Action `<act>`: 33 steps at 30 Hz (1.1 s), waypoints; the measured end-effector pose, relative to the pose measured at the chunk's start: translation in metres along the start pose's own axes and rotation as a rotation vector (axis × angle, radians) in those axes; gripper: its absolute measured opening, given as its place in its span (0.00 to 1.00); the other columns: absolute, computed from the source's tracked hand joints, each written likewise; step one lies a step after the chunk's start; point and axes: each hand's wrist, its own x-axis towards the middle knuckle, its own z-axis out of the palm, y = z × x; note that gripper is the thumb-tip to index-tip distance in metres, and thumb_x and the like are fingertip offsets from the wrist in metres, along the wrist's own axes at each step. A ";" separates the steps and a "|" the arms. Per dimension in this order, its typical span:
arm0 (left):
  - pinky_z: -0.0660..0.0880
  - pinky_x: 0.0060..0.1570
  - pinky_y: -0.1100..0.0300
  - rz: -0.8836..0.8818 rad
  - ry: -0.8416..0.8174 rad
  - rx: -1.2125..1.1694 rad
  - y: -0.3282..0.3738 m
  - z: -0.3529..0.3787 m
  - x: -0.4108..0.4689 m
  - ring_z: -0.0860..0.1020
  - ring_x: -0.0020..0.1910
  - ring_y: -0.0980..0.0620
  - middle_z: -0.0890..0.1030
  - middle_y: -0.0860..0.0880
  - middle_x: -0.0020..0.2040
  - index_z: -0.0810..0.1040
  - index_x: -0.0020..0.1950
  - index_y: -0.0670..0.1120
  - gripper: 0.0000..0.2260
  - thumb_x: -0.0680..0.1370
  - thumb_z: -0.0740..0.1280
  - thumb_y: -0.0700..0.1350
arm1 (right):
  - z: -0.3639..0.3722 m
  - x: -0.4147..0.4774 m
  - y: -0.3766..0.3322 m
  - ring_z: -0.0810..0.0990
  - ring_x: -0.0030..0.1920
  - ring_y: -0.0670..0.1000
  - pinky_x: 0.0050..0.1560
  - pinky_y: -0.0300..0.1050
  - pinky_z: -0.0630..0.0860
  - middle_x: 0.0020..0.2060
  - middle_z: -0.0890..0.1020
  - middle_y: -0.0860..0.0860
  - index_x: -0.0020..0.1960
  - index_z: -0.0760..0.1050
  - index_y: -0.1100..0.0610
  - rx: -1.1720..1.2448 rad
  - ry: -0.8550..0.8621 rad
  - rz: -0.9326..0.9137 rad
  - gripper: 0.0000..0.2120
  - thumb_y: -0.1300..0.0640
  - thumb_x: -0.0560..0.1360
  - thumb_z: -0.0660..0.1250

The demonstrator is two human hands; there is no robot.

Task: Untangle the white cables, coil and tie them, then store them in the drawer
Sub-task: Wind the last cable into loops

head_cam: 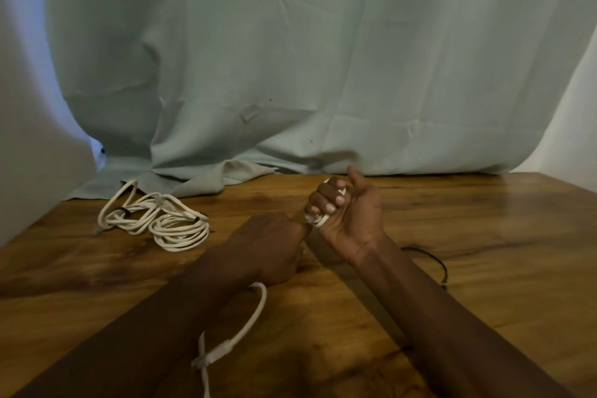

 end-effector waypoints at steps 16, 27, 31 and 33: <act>0.72 0.29 0.69 -0.229 -0.203 -1.111 -0.078 -0.018 -0.015 0.78 0.30 0.60 0.81 0.48 0.44 0.82 0.62 0.40 0.15 0.78 0.75 0.45 | -0.015 -0.005 0.002 0.76 0.42 0.54 0.45 0.54 0.71 0.41 0.78 0.54 0.50 0.71 0.57 -1.949 -0.269 -0.704 0.25 0.38 0.82 0.47; 0.79 0.44 0.60 -0.207 0.342 -0.969 -0.074 -0.051 -0.027 0.84 0.42 0.54 0.88 0.47 0.44 0.88 0.51 0.45 0.05 0.79 0.72 0.41 | 0.001 -0.008 0.026 0.60 0.21 0.45 0.25 0.39 0.55 0.23 0.65 0.48 0.33 0.68 0.53 -0.971 -0.230 0.009 0.25 0.44 0.86 0.53; 0.77 0.43 0.60 -0.131 0.613 -0.662 -0.072 -0.046 -0.019 0.83 0.40 0.61 0.87 0.58 0.41 0.89 0.49 0.52 0.04 0.79 0.73 0.48 | 0.005 -0.005 0.026 0.59 0.19 0.46 0.29 0.44 0.52 0.21 0.62 0.47 0.35 0.68 0.52 -0.650 -0.284 0.239 0.23 0.39 0.82 0.54; 0.74 0.38 0.60 -0.170 0.686 -0.568 -0.073 -0.041 -0.021 0.81 0.36 0.62 0.85 0.60 0.36 0.87 0.43 0.55 0.05 0.77 0.75 0.54 | 0.005 -0.006 0.020 0.58 0.21 0.45 0.30 0.46 0.53 0.22 0.61 0.45 0.36 0.69 0.51 -0.561 -0.348 0.332 0.21 0.39 0.81 0.55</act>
